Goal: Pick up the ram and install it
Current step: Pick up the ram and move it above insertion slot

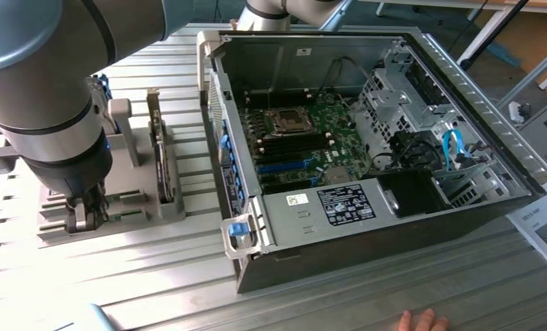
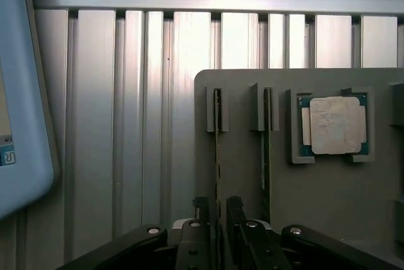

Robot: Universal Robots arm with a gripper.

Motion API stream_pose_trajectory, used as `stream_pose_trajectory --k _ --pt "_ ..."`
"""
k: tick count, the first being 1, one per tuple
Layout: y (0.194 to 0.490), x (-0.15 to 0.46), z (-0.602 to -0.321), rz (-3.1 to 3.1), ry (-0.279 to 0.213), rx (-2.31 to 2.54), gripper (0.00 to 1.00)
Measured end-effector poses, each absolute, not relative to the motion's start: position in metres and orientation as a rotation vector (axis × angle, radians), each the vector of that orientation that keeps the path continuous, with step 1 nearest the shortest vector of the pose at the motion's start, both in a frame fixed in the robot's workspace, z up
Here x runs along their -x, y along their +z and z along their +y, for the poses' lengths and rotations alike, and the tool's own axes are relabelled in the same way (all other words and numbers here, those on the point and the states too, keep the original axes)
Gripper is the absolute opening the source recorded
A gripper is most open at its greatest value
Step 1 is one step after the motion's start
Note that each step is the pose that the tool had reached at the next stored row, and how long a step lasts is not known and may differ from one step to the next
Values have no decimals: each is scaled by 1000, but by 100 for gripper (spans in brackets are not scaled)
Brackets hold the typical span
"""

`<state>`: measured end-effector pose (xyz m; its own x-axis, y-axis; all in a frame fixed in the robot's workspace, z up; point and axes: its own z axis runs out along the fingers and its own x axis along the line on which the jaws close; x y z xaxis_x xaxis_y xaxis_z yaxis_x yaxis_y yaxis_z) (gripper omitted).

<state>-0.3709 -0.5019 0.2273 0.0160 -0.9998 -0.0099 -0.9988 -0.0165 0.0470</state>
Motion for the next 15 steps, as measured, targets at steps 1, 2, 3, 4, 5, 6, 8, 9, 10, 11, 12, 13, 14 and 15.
stream_pose_trajectory --k 1,2,3,4,5,6,8,9,10,11,12,13,14,15 --pt "227 371 -502 -2184 -62 -2220 25" --pt "226 371 -502 -2184 -61 -2220 25" --pt "226 371 -502 -2183 -61 -2220 25" --pt "225 371 -502 -2183 -60 -2220 25" --pt "225 371 -502 -2183 -60 -2220 25" --pt "225 371 -502 -2183 -60 -2220 25" --pt "225 371 -502 -2183 -60 -2221 25" --pt "225 371 -502 -2183 -59 -2220 25" --pt "225 371 -502 -2183 -57 -2220 25" --pt "225 371 -502 -2182 -54 -2220 25" --pt "225 371 -502 -2182 -51 -2219 25" --pt "225 371 -502 -2181 -48 -2218 25" --pt "225 371 -502 -2180 -45 -2217 25" --pt "225 371 -502 -2179 -44 -2217 25"
